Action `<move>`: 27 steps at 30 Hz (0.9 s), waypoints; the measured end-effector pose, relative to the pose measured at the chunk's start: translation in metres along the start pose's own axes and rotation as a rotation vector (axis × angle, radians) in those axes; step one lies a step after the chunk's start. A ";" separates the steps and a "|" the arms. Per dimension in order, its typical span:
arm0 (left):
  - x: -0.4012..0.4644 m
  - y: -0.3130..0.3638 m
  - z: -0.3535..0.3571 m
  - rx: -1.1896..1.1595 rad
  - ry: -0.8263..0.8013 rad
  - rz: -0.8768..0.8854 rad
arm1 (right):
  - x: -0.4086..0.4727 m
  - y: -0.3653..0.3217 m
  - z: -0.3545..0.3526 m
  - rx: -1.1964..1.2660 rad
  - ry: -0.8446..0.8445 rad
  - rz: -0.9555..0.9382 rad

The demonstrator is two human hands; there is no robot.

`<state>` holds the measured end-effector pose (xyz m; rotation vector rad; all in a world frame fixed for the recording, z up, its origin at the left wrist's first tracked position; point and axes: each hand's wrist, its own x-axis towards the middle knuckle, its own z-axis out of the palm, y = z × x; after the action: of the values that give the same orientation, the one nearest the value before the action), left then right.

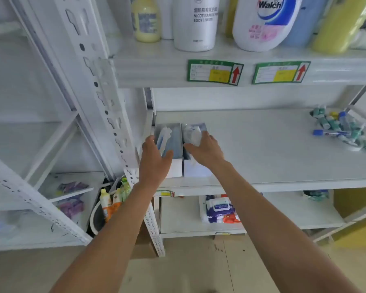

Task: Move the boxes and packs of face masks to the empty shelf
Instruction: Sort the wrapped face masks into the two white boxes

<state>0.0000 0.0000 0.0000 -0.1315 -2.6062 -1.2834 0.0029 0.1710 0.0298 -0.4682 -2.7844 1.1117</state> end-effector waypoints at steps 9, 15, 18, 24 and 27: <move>0.027 0.002 0.015 0.075 -0.009 -0.065 | 0.035 0.013 -0.021 0.216 -0.011 -0.048; 0.036 0.003 0.008 0.029 0.177 -0.009 | 0.051 0.046 -0.095 0.642 0.137 0.025; 0.037 0.017 0.008 -0.009 0.267 0.073 | 0.050 0.081 -0.116 0.876 0.338 0.093; 0.048 0.038 0.025 -0.066 0.251 0.192 | 0.045 0.138 -0.049 0.980 0.318 0.386; 0.052 0.042 0.035 -0.082 0.223 0.256 | 0.027 0.153 -0.006 0.939 0.196 0.500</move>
<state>-0.0483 0.0523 0.0239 -0.3069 -2.2668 -1.2368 0.0160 0.2888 -0.0713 -1.0569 -1.7023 2.1166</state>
